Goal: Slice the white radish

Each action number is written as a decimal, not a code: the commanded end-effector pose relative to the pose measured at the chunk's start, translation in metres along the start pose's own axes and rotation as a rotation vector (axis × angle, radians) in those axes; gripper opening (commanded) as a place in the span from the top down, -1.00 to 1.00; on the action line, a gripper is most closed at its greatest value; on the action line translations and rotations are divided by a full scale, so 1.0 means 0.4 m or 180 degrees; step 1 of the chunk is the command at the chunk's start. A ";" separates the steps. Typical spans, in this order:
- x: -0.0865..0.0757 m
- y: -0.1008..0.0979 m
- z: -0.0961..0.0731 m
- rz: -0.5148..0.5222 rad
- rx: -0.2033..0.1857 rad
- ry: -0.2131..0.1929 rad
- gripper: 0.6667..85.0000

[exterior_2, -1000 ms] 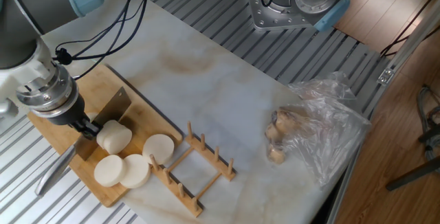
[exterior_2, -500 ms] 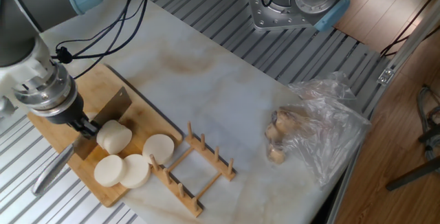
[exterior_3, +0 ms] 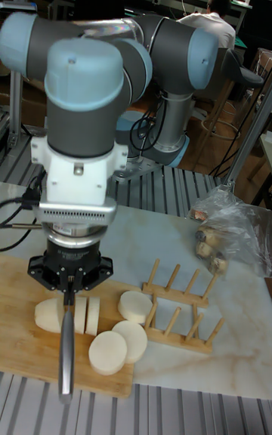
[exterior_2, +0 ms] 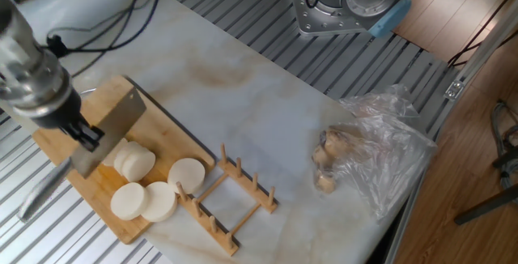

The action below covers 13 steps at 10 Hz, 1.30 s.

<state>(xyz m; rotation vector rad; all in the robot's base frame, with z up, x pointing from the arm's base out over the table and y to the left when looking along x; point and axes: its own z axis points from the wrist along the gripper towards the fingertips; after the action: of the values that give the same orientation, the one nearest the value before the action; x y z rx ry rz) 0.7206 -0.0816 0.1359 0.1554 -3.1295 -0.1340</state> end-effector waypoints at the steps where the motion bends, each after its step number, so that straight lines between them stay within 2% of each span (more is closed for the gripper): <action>1: -0.001 -0.009 -0.074 -0.0051 0.0035 -0.0150 0.98; 2: -0.010 -0.030 -0.081 -0.0157 0.0150 -0.0223 0.98; 4: -0.014 -0.041 -0.080 -0.0149 0.0179 -0.0259 0.98; 5: -0.027 -0.040 -0.079 -0.0204 0.0175 -0.0322 0.98; 6: -0.008 -0.014 -0.076 -0.0149 0.0043 -0.0232 0.98; 8: -0.001 -0.020 -0.076 -0.0091 0.0067 -0.0200 0.98; 10: -0.004 -0.040 -0.077 -0.0064 0.0165 -0.0214 0.98; 11: -0.008 -0.061 -0.079 -0.0112 0.0272 -0.0230 0.98; 12: -0.006 -0.057 -0.078 -0.0170 0.0254 -0.0220 0.98; 13: -0.007 -0.060 -0.075 -0.0220 0.0155 -0.0201 0.98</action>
<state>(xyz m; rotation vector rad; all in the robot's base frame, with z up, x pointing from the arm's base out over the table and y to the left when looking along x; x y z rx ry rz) 0.7244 -0.1053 0.1632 0.2317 -3.1941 -0.0337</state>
